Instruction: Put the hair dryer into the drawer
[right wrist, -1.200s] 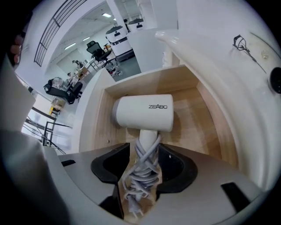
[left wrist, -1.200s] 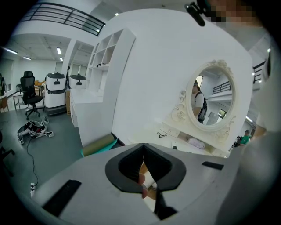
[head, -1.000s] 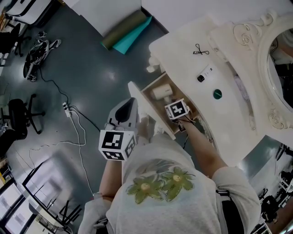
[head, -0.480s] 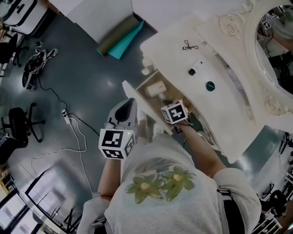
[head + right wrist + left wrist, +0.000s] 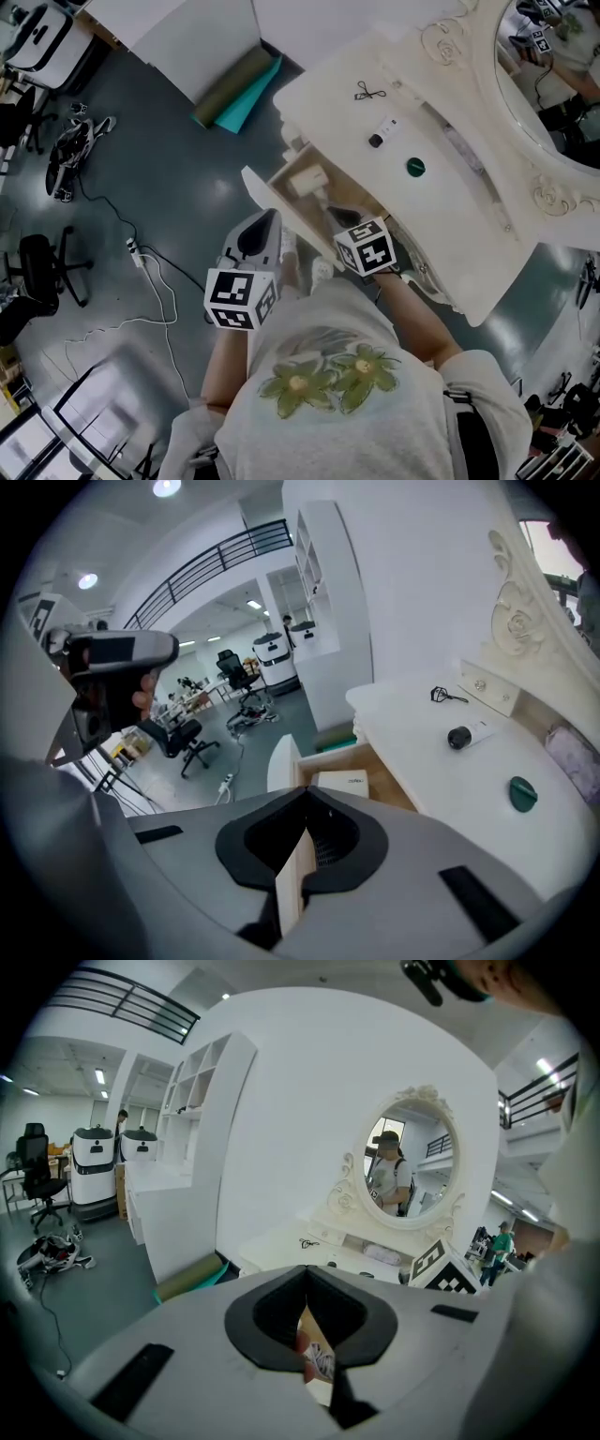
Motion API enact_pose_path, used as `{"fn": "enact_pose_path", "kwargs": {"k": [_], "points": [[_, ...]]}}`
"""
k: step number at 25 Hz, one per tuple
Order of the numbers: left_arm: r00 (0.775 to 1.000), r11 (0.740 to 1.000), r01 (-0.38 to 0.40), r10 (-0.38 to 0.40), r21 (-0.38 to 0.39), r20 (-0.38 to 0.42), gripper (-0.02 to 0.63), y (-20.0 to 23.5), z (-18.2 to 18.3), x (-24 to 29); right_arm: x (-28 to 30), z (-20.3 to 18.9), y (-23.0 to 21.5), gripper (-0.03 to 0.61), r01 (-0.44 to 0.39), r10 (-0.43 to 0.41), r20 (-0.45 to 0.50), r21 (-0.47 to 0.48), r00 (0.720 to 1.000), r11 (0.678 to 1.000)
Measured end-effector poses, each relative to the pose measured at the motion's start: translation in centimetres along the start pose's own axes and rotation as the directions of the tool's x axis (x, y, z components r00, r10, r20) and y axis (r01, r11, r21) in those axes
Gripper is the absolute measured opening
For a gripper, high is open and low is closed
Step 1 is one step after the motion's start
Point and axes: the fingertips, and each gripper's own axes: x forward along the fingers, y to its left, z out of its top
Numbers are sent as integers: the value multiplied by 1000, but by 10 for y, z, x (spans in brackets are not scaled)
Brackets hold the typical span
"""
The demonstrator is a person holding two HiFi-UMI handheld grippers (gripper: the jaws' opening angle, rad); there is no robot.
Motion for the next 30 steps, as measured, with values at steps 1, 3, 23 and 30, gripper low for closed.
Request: {"fn": "enact_pose_path", "kwargs": {"k": [1, 3, 23, 30], "points": [[1000, 1000, 2, -2, 1, 2, 11, -3, -2, -2, -6, 2, 3, 21, -3, 3, 18, 2, 1000, 1000], [1000, 1000, 5, -5, 1, 9, 11, -9, -4, -7, -16, 5, 9, 21, -8, 8, 50, -1, 999, 1000], [999, 1000, -3, 5, -28, 52, 11, -61, -42, -66, -86, -11, 51, 21, 2, 18, 161, -121, 987, 993], [999, 999, -3, 5, -43, 50, 11, -67, -52, -75, -91, -14, 53, 21, 16, 7, 174, -130, 985, 991]]}}
